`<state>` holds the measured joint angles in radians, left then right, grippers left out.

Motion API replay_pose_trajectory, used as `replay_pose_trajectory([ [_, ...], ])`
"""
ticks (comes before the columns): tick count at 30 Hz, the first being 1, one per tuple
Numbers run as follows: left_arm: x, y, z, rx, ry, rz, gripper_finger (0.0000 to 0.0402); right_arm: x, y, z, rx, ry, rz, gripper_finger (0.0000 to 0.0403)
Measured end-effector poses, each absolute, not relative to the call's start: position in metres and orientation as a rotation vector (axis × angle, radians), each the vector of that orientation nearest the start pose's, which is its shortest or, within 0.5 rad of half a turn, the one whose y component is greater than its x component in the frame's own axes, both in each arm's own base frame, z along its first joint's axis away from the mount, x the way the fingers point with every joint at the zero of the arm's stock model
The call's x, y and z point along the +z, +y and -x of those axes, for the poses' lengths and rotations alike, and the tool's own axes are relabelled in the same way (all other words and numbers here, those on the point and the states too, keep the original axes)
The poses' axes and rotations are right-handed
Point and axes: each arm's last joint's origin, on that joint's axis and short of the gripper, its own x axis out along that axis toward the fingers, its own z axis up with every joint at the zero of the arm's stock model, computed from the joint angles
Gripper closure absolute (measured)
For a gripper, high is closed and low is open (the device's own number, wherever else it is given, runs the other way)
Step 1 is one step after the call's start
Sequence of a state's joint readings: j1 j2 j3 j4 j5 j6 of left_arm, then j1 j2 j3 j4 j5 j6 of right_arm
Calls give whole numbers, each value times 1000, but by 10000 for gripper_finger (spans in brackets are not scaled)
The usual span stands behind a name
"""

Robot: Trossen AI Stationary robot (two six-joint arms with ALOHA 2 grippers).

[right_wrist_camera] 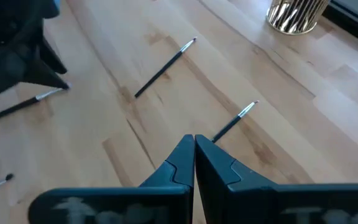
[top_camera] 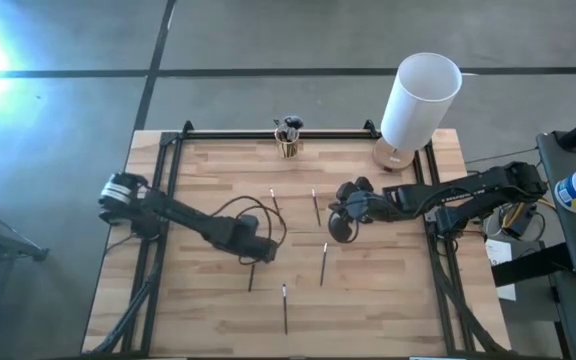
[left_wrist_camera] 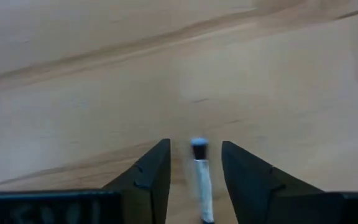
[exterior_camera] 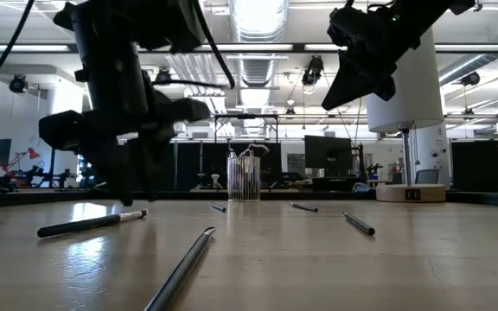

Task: Put items in baskets/containers
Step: Put the black eyeshadow brush into the yellow pen holder

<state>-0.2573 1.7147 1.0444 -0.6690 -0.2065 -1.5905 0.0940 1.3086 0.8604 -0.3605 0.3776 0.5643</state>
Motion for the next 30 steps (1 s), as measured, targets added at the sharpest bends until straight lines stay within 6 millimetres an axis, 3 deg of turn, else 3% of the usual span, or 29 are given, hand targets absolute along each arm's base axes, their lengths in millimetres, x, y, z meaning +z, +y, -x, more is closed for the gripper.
replay_pose_trajectory([
  [10, 147, -77, -313, 988, 991, 1050, 285, 240, 15, -262, -420, 706, -260, 394],
  [18, 151, -75, -307, 978, 1032, 1022, 387, 240, 15, -261, -403, 716, -249, 394],
  [24, 173, -73, -298, 939, 1007, 1002, 400, 240, 15, -261, -398, 717, -239, 394],
  [30, 220, -63, -282, 957, 722, 982, 401, 240, 15, -261, -393, 719, -229, 394],
])
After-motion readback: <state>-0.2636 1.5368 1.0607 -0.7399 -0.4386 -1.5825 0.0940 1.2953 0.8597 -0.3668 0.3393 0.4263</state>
